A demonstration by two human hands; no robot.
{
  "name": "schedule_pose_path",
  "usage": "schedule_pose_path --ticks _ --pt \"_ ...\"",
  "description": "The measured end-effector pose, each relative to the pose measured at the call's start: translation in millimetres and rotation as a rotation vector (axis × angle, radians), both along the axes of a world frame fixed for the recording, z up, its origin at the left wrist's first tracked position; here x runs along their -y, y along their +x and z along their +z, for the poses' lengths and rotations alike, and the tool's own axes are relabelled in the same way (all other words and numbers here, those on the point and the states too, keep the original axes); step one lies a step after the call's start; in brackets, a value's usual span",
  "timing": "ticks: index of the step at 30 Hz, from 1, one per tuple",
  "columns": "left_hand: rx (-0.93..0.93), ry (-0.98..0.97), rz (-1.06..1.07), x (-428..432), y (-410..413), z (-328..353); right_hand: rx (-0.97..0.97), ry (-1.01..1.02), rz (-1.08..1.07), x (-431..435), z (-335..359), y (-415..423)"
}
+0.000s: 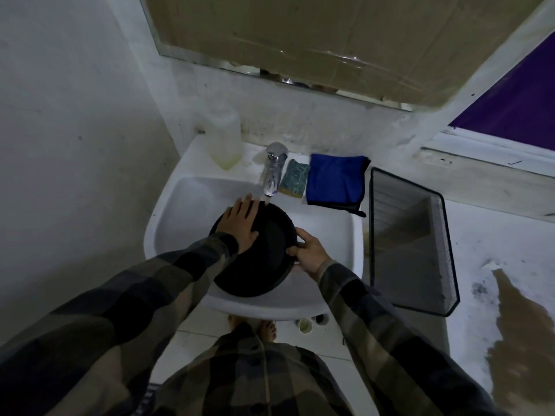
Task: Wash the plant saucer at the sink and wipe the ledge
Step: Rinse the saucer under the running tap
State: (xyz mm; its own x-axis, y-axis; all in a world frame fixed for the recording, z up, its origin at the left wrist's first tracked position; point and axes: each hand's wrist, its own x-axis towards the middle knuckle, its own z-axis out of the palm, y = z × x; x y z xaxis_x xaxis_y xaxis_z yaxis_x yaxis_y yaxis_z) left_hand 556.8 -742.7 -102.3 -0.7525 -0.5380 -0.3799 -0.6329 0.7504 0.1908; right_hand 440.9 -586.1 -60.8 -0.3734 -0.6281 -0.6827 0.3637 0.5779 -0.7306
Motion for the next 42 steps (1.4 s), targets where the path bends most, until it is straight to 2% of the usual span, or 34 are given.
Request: schedule_pose_path --ticks 3,5,8,10,11,13,14,15,18,19,21,24,26,27,30,32,34,37,42 --pt "0.115 0.097 0.163 6.5 15.8 -9.4 0.036 -0.007 -0.091 -3.4 -0.8 -3.1" --pt "0.116 0.221 0.267 8.7 26.3 -11.9 0.065 -0.008 -0.156 -5.7 -3.4 -6.3" --pt "-0.037 0.444 0.474 10.9 36.5 -11.1 0.073 -0.013 -0.213 -9.1 -9.1 -8.9" --pt "-0.152 0.533 0.705 14.2 40.9 -9.2 0.081 -0.016 -0.255 -10.8 -13.1 -7.7" --pt "-0.194 0.624 0.833 14.8 42.8 -8.3 0.091 -0.018 -0.292 -11.5 -15.1 -6.6" --pt "-0.291 0.932 1.061 7.9 45.0 -1.1 0.103 -0.01 -0.362 -12.2 -20.0 -4.2" --pt "-0.331 1.062 1.126 3.1 46.8 4.3 0.096 0.003 -0.384 -12.9 -24.5 -3.8" --pt "-0.351 1.111 1.144 0.7 48.4 7.6 0.093 0.014 -0.395 -13.5 -28.5 -3.6" --pt "-0.391 1.099 1.137 5.0 53.9 10.0 0.07 0.042 -0.36 -11.9 -37.9 -4.3" --pt "-0.408 1.083 1.144 6.9 55.5 12.3 0.023 0.061 -0.315 -8.7 -38.6 -4.1" --pt "-0.431 1.061 1.157 10.3 58.8 16.1 -0.21 0.17 -0.127 2.0 -37.0 -2.8" --pt "-0.453 1.044 1.187 9.1 65.1 20.7 -0.754 0.467 0.294 22.9 -24.7 12.6" --pt "-0.477 1.036 1.204 6.3 68.5 21.9 -1.115 0.439 0.597 35.5 -20.9 28.0" --pt "-0.488 1.027 1.207 4.4 68.9 23.5 -1.178 0.359 0.76 41.9 -22.9 36.4" --pt "-0.513 0.986 1.203 0.6 68.7 26.4 -1.023 0.203 1.13 60.3 -28.9 60.4" --pt "-0.518 0.976 1.194 1.1 70.3 28.9 -1.017 0.114 1.2 73.3 -33.6 69.4" --pt "-0.523 0.982 1.184 5.1 73.4 28.9 -1.093 0.082 1.222 83.4 -37.0 67.3" --pt "-0.519 1.003 1.17 11.4 79.1 30.3 -1.194 0.164 1.21 90.9 -40.3 45.3" --pt "-0.52 1.017 1.181 20.2 86.9 31.6 -1.112 0.399 1.223 76.6 -43.6 13.5"
